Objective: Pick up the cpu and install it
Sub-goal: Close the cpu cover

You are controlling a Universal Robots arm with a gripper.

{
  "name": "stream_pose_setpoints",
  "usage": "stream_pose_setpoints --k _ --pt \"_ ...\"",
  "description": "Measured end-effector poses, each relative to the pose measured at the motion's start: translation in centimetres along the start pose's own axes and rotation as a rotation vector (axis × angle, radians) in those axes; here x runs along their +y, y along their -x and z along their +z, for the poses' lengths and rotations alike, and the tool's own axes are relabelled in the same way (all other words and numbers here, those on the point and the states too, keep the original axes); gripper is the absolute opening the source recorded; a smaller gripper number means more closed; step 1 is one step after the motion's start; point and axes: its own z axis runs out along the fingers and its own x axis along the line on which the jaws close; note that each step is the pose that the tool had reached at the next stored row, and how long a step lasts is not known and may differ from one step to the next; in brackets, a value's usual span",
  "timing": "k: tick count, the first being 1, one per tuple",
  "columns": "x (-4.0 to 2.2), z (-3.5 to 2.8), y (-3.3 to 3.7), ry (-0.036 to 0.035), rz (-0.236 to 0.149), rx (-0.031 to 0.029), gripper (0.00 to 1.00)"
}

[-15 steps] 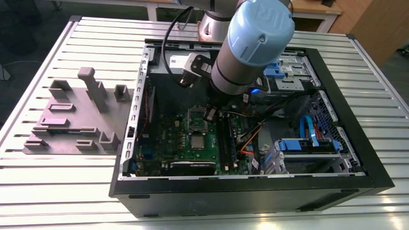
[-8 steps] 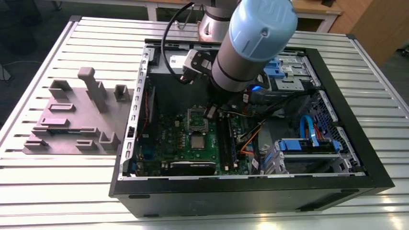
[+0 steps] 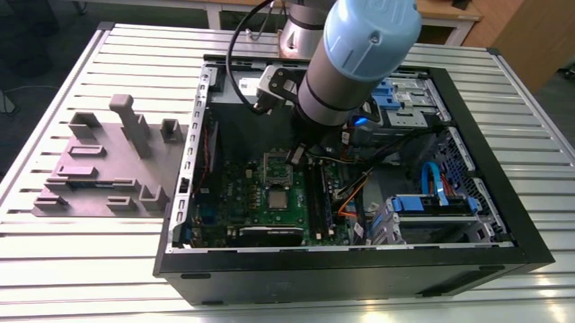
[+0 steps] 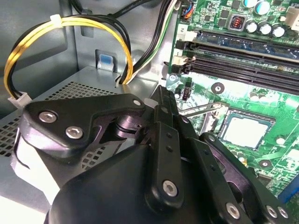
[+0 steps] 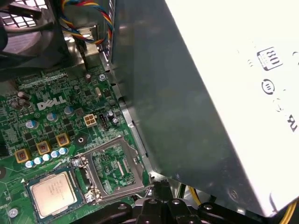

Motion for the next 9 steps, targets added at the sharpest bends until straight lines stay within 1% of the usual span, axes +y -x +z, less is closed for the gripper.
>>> stream_pose_setpoints --k 4,9 --pt "0.02 -0.10 0.02 -0.0008 0.002 0.0081 0.10" --pt "0.07 -0.34 0.09 -0.0009 0.003 0.0123 0.10"
